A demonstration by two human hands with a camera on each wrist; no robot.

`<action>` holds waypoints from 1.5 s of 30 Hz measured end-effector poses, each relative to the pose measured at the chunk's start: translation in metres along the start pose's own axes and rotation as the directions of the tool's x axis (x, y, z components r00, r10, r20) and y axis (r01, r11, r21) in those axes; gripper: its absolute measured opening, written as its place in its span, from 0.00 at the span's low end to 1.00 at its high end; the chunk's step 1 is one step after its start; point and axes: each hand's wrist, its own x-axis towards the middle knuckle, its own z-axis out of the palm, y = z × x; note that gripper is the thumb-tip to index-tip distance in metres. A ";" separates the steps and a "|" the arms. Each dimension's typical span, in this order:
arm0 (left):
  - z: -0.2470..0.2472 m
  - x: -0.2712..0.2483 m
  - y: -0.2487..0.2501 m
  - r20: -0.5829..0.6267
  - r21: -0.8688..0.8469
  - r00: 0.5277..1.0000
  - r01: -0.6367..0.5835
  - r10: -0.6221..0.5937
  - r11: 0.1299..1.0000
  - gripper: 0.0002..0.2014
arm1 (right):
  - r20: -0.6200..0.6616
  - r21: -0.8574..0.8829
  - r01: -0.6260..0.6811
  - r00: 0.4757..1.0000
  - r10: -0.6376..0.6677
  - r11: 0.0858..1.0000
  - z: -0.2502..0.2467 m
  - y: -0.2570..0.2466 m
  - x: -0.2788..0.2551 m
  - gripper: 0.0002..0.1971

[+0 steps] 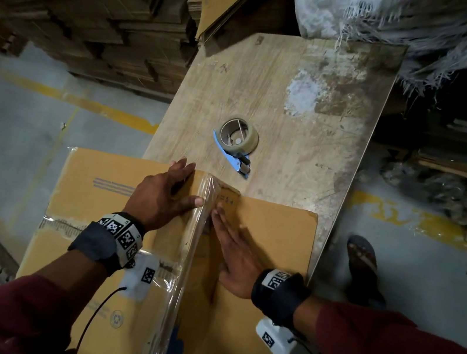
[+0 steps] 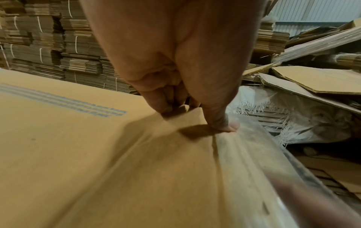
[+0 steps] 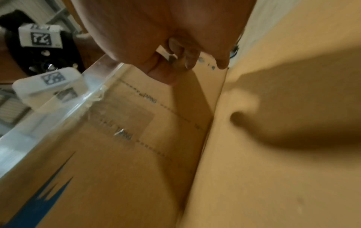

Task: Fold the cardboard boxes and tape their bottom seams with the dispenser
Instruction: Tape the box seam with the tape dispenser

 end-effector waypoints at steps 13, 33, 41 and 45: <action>0.002 0.000 -0.005 -0.006 -0.054 1.000 0.020 -0.021 0.998 0.46 | -0.505 0.252 0.020 0.856 0.114 0.967 -0.018 0.013 0.034 0.34; 0.009 0.003 -0.013 -0.036 -0.122 0.999 0.009 -0.013 0.993 0.44 | -0.365 0.021 -0.105 0.925 0.105 0.994 0.004 0.003 0.042 0.57; 0.010 0.002 -0.013 -0.032 -0.124 0.999 0.020 -0.024 0.992 0.44 | -0.352 0.146 -0.076 0.928 0.123 0.986 0.004 0.011 0.037 0.55; 0.008 0.002 -0.012 -0.029 -0.106 1.000 0.008 -0.011 0.994 0.45 | -0.344 0.131 -0.068 0.933 0.110 0.989 0.000 0.013 0.031 0.56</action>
